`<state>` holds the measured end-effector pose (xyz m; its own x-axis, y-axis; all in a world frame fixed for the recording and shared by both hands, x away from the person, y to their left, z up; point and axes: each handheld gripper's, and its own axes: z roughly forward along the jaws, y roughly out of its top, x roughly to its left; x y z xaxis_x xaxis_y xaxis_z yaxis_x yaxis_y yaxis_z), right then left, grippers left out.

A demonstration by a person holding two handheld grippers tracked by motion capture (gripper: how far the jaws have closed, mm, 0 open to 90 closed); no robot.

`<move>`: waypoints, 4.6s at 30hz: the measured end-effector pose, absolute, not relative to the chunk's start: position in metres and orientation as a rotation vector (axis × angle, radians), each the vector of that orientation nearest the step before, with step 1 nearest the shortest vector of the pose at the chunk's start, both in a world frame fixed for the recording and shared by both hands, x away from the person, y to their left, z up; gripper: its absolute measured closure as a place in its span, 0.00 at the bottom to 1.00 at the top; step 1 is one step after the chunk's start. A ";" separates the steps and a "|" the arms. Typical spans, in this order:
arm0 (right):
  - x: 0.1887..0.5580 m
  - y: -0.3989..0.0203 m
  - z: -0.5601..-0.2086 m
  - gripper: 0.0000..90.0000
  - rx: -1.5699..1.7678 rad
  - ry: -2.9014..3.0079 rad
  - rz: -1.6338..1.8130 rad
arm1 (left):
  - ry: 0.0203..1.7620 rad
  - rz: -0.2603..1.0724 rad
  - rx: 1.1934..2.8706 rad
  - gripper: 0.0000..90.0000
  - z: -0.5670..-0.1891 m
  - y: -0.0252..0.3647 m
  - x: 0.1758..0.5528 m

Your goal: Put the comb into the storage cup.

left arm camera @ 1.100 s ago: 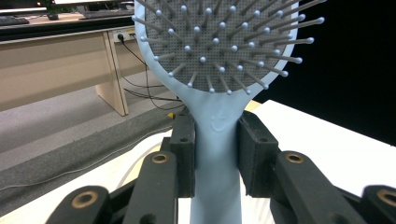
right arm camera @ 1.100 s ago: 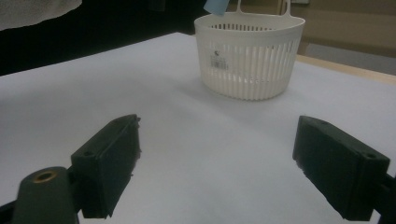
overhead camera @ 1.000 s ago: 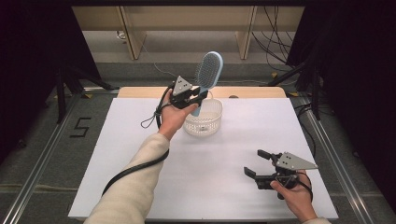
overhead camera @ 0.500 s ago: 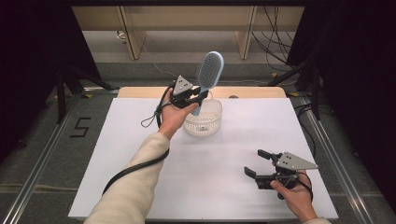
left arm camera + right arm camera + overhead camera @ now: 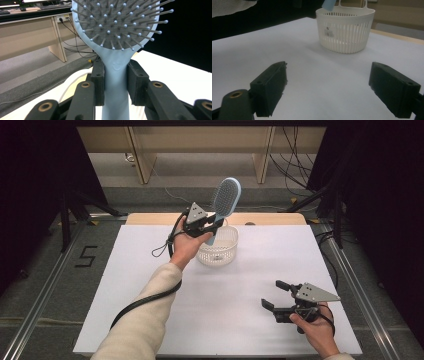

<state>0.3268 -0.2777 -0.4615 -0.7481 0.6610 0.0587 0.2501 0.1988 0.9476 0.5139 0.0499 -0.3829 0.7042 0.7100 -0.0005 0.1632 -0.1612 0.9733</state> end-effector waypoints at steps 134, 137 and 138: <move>0.326 -0.277 -0.462 0.17 0.853 2.128 1.558 | 0.746 0.584 1.831 0.38 -0.413 0.047 0.522; 0.326 -0.277 -0.462 0.17 0.851 2.129 1.558 | 0.775 0.589 1.827 0.25 -0.407 0.050 0.518; 0.327 -0.277 -0.462 0.17 0.851 2.129 1.559 | 0.778 0.590 1.825 0.23 -0.406 0.050 0.517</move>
